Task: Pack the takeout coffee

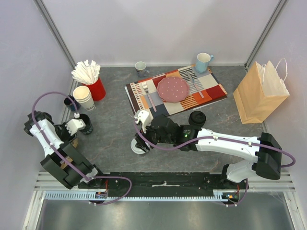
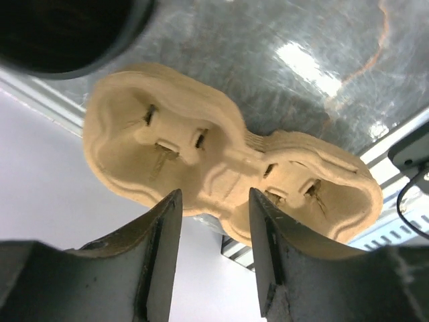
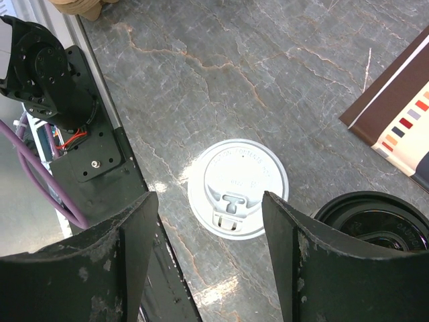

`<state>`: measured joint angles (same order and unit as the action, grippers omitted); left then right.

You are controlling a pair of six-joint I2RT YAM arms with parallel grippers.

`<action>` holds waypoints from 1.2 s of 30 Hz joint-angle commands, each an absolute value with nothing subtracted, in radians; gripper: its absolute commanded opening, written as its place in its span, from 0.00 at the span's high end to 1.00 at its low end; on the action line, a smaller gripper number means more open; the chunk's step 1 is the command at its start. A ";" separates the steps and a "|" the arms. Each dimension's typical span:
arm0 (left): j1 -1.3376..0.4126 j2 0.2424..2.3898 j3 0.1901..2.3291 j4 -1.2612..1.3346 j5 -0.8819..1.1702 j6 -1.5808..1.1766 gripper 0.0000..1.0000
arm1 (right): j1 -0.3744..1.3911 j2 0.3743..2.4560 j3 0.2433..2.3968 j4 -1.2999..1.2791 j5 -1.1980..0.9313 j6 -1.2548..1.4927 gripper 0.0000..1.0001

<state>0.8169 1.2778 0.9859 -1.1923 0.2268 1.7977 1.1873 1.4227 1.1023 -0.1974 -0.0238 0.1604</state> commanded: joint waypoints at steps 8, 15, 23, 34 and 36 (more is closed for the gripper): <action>0.824 1.286 0.924 -1.166 0.420 1.423 0.51 | 1.187 1.422 1.123 -0.179 -0.037 0.160 0.29; 0.822 1.246 0.881 -1.049 0.358 1.414 0.51 | 1.187 1.436 1.129 -0.179 -0.051 0.160 0.29; 0.821 1.285 0.864 -1.006 0.347 1.416 0.53 | 1.187 1.451 1.140 -0.179 -0.064 0.160 0.30; 0.824 1.339 0.931 -1.078 0.360 1.399 0.98 | 1.187 1.442 1.140 -0.186 -0.063 0.166 0.30; 0.824 1.318 0.953 -1.106 0.368 1.407 0.98 | 1.187 1.443 1.138 -0.186 -0.063 0.164 0.30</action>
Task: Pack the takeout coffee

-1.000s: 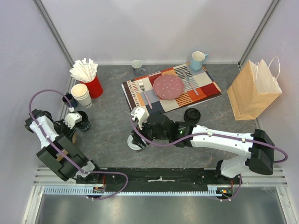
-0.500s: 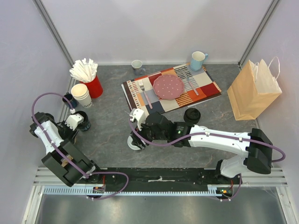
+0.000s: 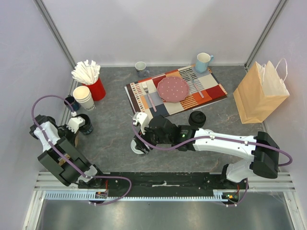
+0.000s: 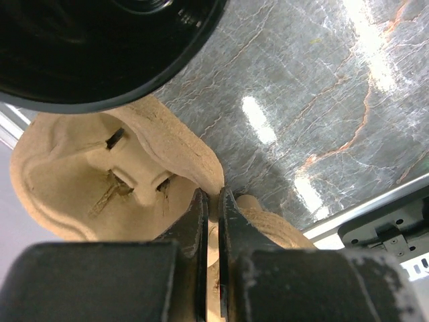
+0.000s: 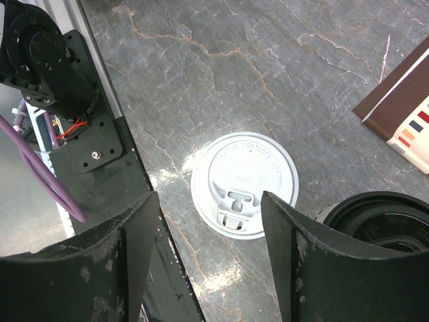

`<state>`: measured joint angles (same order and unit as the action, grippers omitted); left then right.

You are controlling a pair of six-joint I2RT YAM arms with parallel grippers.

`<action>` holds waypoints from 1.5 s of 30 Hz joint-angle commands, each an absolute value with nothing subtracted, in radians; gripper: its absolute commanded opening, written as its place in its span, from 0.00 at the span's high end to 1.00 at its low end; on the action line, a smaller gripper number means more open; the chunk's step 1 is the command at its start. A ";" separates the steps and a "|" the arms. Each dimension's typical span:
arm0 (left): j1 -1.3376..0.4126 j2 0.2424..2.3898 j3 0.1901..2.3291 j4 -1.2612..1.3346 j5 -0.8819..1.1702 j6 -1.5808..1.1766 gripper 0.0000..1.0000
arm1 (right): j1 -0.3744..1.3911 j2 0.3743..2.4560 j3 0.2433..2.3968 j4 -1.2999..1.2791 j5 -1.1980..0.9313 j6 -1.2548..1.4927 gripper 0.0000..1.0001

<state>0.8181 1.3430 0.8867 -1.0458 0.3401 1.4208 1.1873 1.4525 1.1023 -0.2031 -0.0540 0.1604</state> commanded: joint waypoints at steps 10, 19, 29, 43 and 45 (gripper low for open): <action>0.824 1.210 1.034 -1.183 0.357 1.351 0.98 | 1.186 1.445 1.138 -0.183 -0.074 0.166 0.30; 0.824 1.201 1.012 -1.190 0.361 1.301 0.98 | 1.186 1.454 1.138 -0.170 -0.086 0.167 0.30; 0.834 1.166 1.183 -1.262 0.451 1.184 0.98 | 1.186 1.465 1.210 -0.141 -0.107 0.201 0.30; 0.831 1.114 1.624 -1.462 0.793 1.089 0.98 | 1.170 1.522 1.390 -0.097 -0.094 0.230 0.27; 0.822 1.118 1.678 -1.479 0.862 1.046 0.98 | 1.155 1.523 1.402 -0.083 -0.097 0.236 0.24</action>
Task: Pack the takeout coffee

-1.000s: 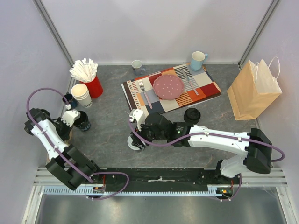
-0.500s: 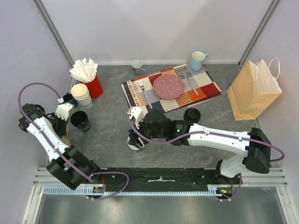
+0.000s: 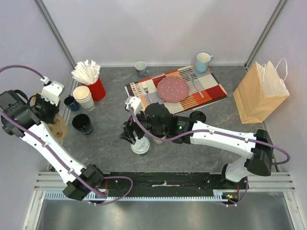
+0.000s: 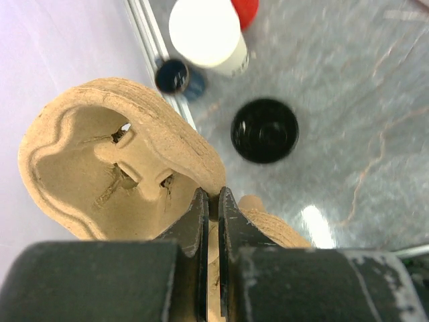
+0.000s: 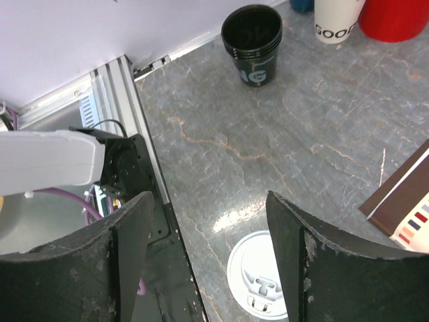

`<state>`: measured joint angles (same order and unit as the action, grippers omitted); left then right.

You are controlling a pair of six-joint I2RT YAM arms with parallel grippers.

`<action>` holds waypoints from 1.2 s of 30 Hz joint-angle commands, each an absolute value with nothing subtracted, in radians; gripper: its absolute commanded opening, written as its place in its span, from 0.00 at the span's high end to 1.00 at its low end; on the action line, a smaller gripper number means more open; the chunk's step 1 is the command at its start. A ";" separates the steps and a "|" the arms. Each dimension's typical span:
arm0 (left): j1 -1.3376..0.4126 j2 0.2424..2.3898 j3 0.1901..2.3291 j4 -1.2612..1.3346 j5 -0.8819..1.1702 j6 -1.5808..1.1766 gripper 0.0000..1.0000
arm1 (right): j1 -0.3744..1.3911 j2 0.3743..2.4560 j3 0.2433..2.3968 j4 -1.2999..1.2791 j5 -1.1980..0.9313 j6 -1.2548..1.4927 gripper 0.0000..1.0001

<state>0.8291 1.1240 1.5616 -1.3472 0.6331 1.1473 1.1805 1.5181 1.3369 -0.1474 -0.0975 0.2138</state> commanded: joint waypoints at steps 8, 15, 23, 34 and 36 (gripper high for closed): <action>0.655 1.111 1.750 -1.430 1.075 0.807 0.98 | 1.080 1.525 1.440 -0.008 -0.170 0.313 0.10; 0.537 1.057 1.686 -1.203 1.241 0.511 0.98 | 1.040 1.526 1.439 0.143 -0.204 0.391 0.05; 0.483 1.022 1.550 -0.953 1.278 0.141 0.98 | 1.048 1.525 1.433 0.166 -0.150 0.453 0.12; 0.462 1.011 1.483 -0.721 1.152 -0.237 0.98 | 1.139 1.376 1.295 0.175 -0.044 0.282 0.13; 0.460 1.012 1.482 -0.692 1.132 -0.277 0.98 | 1.169 1.379 1.299 0.173 0.017 0.262 0.13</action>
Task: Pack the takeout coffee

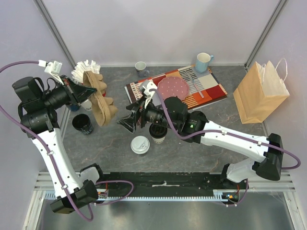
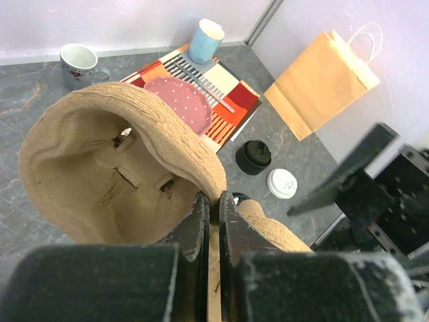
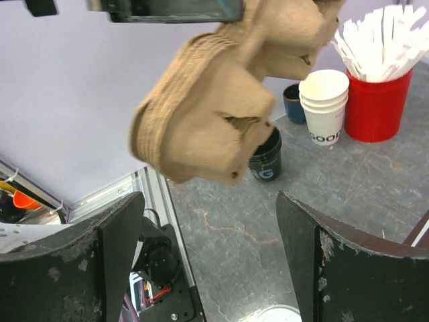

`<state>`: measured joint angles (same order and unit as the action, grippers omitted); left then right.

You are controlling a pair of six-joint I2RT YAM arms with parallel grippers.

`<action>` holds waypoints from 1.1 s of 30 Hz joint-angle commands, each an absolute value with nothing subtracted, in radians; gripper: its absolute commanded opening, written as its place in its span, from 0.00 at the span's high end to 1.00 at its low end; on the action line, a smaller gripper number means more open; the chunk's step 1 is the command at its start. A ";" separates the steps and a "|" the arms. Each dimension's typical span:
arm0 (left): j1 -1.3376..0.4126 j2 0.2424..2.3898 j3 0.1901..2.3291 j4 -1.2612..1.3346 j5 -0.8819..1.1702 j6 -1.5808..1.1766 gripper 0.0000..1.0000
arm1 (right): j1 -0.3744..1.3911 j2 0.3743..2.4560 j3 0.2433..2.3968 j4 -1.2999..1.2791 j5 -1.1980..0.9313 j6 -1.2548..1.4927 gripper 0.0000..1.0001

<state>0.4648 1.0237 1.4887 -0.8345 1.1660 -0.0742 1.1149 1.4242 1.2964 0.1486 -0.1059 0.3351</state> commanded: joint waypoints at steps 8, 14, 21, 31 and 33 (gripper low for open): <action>0.462 1.009 1.486 -0.683 1.111 -0.318 0.98 | 1.203 1.417 1.302 0.262 0.164 0.347 0.26; 0.462 1.009 1.482 -0.680 1.097 -0.319 0.98 | 1.224 1.463 1.336 0.293 0.155 0.344 0.27; 0.462 1.008 1.483 -0.676 1.092 -0.321 0.98 | 1.238 1.503 1.365 0.310 0.135 0.348 0.31; 0.462 1.008 1.482 -0.676 1.092 -0.324 0.98 | 1.243 1.555 1.402 0.334 0.167 0.360 0.35; 0.462 1.008 1.482 -0.676 1.095 -0.324 0.98 | 1.243 1.562 1.410 0.333 0.178 0.360 0.36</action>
